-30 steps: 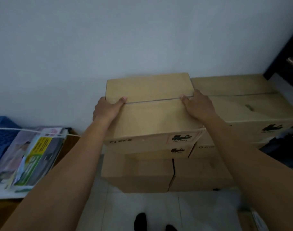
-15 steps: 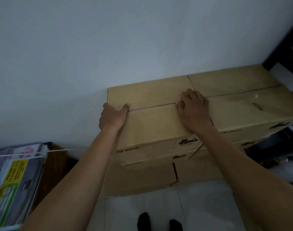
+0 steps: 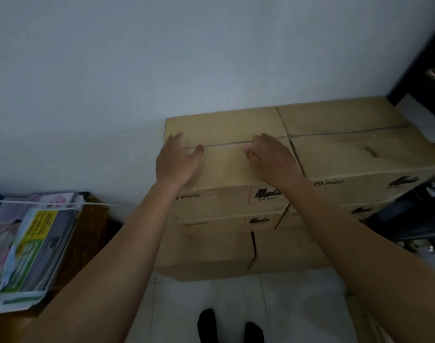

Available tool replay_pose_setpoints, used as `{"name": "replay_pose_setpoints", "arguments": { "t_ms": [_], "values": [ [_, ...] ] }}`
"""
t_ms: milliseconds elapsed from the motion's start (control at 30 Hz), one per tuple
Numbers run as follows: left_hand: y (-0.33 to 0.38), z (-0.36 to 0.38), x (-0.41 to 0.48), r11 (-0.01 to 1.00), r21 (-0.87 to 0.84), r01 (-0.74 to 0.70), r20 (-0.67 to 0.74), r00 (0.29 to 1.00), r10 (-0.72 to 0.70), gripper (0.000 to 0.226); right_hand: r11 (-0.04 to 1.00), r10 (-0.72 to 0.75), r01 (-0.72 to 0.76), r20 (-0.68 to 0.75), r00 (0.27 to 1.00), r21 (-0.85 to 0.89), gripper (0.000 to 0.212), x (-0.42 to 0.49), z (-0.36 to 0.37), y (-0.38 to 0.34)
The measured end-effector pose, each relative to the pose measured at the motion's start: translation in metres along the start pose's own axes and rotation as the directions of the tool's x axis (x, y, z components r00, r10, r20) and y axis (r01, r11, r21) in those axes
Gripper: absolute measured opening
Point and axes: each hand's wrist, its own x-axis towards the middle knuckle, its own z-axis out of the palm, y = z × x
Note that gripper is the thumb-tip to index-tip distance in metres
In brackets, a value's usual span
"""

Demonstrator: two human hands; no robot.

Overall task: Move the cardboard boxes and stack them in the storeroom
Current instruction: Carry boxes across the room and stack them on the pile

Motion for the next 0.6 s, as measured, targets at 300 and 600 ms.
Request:
{"name": "replay_pose_setpoints", "arguments": {
  "t_ms": [300,600],
  "values": [
    [0.003,0.013,-0.089,0.979,0.12,-0.164,0.094,0.984,0.154,0.068,0.997,-0.011,0.011,-0.007,1.0,0.073,0.042,-0.079,0.003,-0.001],
    [-0.021,0.016,-0.212,0.969,0.063,-0.24,0.244,0.945,0.219,0.074,0.955,0.187,-0.182,0.001,0.982,0.236,0.046,-0.231,0.028,-0.027]
  ]
}}
